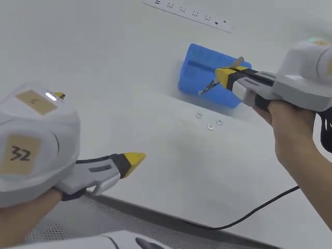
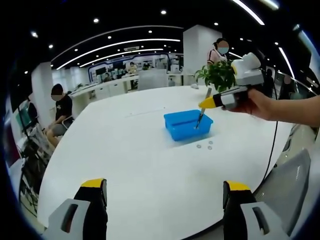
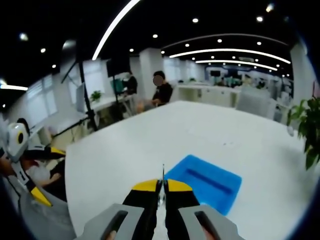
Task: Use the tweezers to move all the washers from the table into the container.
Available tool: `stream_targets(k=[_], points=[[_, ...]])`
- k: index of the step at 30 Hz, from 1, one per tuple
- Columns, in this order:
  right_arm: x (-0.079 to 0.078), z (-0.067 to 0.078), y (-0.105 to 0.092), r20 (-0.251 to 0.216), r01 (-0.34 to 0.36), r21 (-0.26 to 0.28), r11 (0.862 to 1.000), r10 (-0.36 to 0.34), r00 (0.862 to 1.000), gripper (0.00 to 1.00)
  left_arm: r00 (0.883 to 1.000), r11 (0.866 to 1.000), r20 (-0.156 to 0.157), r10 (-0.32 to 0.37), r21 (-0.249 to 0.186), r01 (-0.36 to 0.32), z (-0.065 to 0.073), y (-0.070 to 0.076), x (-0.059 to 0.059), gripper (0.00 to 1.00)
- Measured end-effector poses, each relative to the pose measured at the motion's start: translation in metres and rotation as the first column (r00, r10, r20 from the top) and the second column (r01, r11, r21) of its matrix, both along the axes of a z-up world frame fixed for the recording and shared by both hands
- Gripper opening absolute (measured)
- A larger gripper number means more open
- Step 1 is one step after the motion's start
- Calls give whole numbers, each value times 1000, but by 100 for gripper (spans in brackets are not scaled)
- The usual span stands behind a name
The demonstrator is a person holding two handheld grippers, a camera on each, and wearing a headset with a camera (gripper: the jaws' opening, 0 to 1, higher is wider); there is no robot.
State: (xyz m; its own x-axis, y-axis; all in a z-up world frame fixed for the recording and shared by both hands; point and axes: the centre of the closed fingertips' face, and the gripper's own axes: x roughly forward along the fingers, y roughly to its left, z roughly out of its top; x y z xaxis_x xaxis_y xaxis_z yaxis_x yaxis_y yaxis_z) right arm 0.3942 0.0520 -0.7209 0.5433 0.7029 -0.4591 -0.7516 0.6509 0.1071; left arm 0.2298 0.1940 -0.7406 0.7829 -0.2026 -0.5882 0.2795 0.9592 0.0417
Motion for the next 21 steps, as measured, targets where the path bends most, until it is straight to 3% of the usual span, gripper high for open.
stream_targets(k=[11,21], points=[[33,-1,3,41,19,-26,999,-18,999,0,1000,1000,-9,2,8,-2,0,1,1,99],[57,-24,6,77,33,-126,992,-24,997,0,1000,1000,-23,7,16,-6,-4,4,-2,99]])
